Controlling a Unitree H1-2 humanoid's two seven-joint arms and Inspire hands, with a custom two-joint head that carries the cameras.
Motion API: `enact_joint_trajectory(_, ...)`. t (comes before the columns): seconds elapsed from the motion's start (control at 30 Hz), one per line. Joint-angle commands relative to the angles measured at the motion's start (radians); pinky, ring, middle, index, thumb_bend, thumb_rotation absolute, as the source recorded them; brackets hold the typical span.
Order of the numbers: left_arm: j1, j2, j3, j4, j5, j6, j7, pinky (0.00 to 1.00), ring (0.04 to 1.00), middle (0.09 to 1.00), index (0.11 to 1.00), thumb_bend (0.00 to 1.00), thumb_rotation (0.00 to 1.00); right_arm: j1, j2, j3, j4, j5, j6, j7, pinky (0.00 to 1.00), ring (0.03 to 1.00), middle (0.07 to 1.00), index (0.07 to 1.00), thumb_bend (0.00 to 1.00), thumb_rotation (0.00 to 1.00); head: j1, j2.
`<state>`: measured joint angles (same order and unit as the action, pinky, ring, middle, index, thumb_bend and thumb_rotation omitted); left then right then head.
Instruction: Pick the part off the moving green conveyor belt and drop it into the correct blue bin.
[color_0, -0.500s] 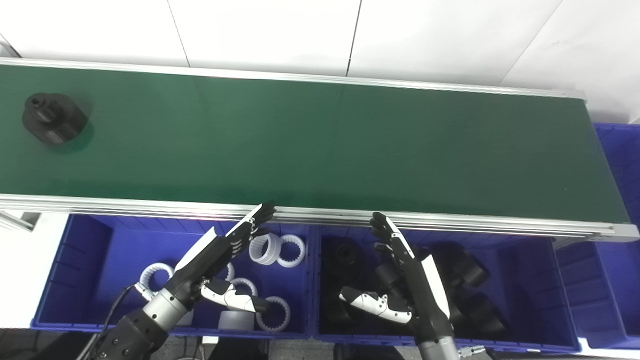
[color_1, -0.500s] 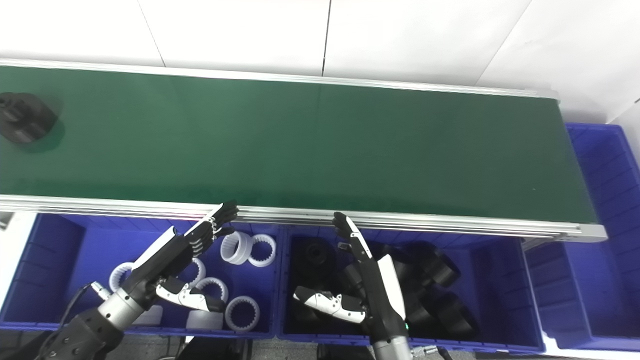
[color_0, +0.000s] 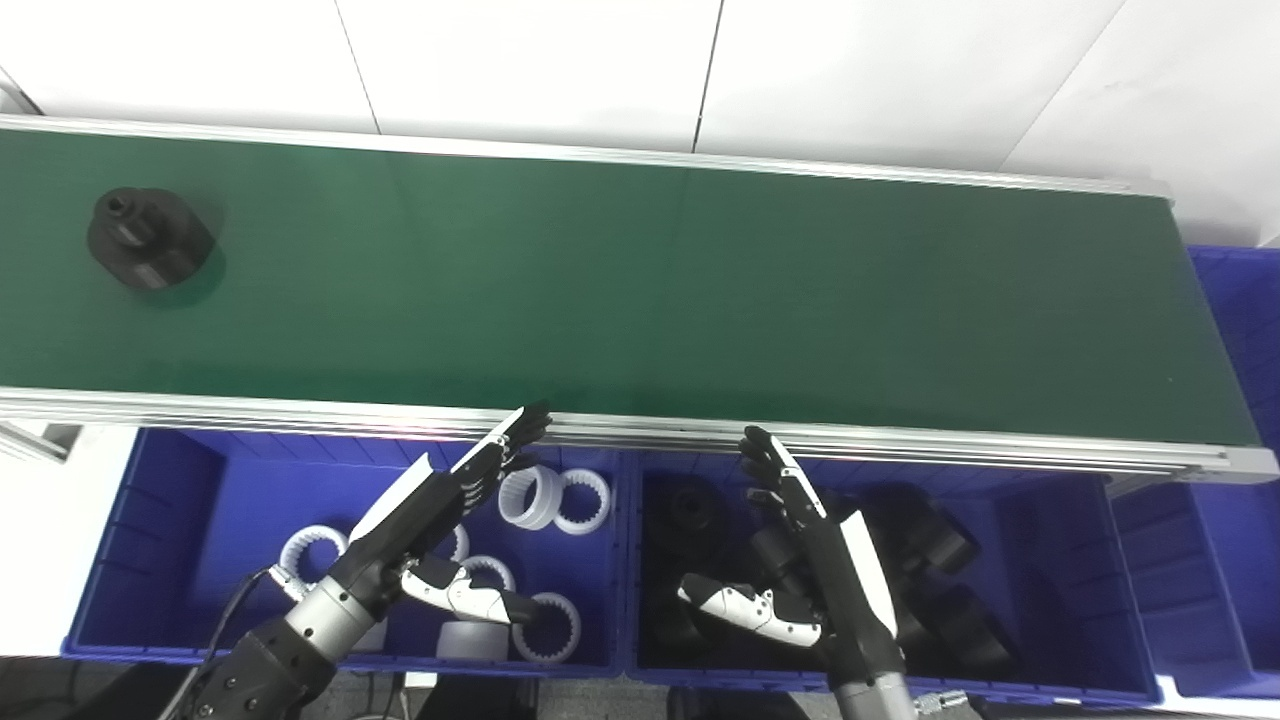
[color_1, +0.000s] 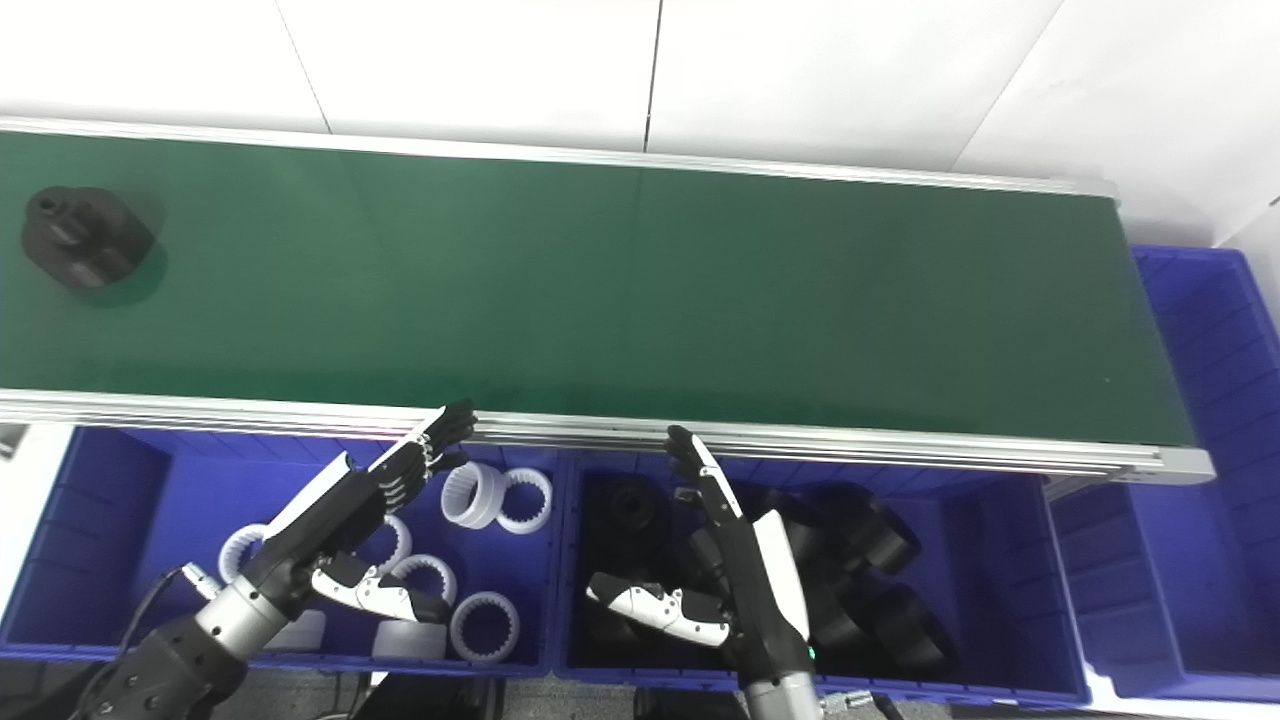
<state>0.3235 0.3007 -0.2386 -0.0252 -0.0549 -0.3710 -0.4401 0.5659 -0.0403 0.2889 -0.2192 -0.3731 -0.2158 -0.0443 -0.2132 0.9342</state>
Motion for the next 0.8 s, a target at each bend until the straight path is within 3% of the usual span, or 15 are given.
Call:
enact_joint_trajectory(0.0, -0.009, 0.010, 0.004, -0.021, -0.004, -0.031, 0.002, 0.93, 1.000, 1.000, 1.000, 0.99, 0.30, 0.003, 0.008, 0.000, -0.021, 0.006, -0.026, -0.009, 0.80, 0.882, 0.904, 0.940, 0.86, 0.42, 0.001, -0.001)
enact_joint_trajectory(0.57, -0.008, 0.011, 0.004, -0.022, 0.003, -0.037, 0.005, 0.94, 1.000, 1.000, 1.000, 0.98, 0.29, 0.005, 0.008, 0.002, -0.022, 0.006, -0.025, -0.011, 0.80, 0.885, 0.904, 0.939, 0.86, 0.42, 0.000, -0.002)
enact_joint_trajectory(0.63, -0.008, 0.010, 0.003, -0.018, 0.009, -0.041, 0.006, 0.94, 1.000, 1.000, 1.000, 0.99, 0.30, 0.004, 0.005, 0.001, -0.018, -0.001, -0.027, -0.012, 0.80, 0.885, 0.906, 0.941, 0.86, 0.42, 0.020, -0.023)
enact_joint_trajectory(0.67, -0.006, 0.008, 0.001, -0.011, 0.012, -0.049, 0.007, 0.94, 1.000, 1.000, 1.000, 0.99, 0.30, 0.005, 0.003, 0.000, -0.010, 0.000, -0.037, -0.015, 0.80, 0.884, 0.906, 0.942, 0.86, 0.43, 0.082, -0.061)
enact_joint_trajectory(0.7, -0.004, 0.006, 0.000, -0.006, 0.014, -0.055, 0.007, 0.93, 1.000, 1.000, 1.000, 0.99, 0.30, 0.005, 0.002, 0.000, -0.004, 0.001, -0.044, -0.017, 0.79, 0.876, 0.900, 0.941, 0.86, 0.42, 0.082, -0.061)
enact_joint_trajectory(0.73, -0.001, 0.004, -0.005, 0.000, 0.014, -0.057, 0.004, 0.92, 1.000, 1.000, 1.000, 0.99, 0.29, 0.007, -0.004, -0.002, 0.009, 0.009, -0.062, -0.020, 0.78, 0.871, 0.897, 0.940, 0.86, 0.41, 0.153, -0.103)
enact_joint_trajectory(0.77, 0.002, 0.002, -0.009, 0.005, 0.014, -0.059, 0.003, 0.90, 1.000, 1.000, 1.000, 0.98, 0.28, 0.008, -0.009, -0.004, 0.019, 0.014, -0.076, -0.022, 0.77, 0.865, 0.892, 0.942, 0.85, 0.41, 0.168, -0.111)
